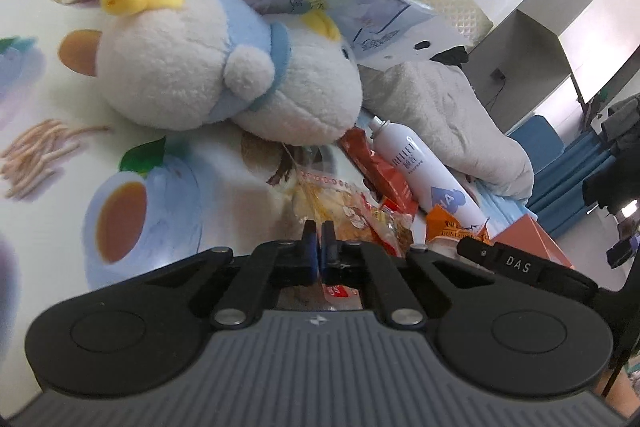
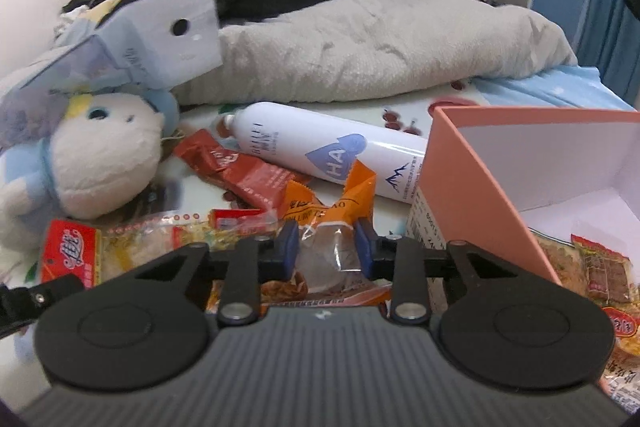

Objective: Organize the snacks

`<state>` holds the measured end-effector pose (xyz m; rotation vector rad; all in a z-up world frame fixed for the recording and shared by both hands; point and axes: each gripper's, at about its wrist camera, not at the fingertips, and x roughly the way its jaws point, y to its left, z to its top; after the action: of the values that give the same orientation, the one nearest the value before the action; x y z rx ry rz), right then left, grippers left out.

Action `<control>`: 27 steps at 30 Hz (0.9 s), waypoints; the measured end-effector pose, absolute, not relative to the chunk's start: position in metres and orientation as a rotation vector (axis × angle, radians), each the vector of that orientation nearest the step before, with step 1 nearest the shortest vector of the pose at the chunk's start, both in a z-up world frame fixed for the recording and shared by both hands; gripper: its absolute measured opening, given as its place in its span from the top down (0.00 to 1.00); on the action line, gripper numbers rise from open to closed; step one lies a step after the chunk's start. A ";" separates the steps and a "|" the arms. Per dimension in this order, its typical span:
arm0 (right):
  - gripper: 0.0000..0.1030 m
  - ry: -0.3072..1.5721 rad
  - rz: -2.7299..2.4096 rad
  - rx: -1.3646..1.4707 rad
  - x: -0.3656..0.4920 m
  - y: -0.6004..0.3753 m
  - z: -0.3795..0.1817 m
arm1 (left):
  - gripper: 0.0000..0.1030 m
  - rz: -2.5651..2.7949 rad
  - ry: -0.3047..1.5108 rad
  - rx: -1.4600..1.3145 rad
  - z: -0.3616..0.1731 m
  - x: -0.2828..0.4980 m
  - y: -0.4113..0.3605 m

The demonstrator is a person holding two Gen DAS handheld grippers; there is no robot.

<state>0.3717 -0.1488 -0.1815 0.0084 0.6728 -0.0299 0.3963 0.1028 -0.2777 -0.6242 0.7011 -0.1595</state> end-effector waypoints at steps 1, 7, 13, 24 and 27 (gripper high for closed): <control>0.68 0.673 -0.021 0.010 0.368 -0.148 -0.180 | 0.99 -0.155 0.695 -0.631 -0.275 0.391 0.103; 0.69 0.673 0.024 0.037 0.337 -0.148 -0.164 | 0.99 -0.113 0.682 -0.627 -0.257 0.357 0.103; 0.69 0.677 0.081 0.028 0.295 -0.146 -0.151 | 1.00 -0.090 0.681 -0.617 -0.242 0.312 0.101; 0.69 0.719 0.177 0.014 0.221 -0.145 -0.149 | 1.00 -0.035 0.697 -0.570 -0.227 0.230 0.091; 0.69 0.743 0.203 0.011 0.201 -0.148 -0.150 | 1.00 -0.026 0.729 -0.561 -0.225 0.215 0.089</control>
<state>0.2014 -0.1478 -0.1498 0.0108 0.7433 0.2027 0.2148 0.0894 -0.2254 -0.5614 0.7290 -0.0256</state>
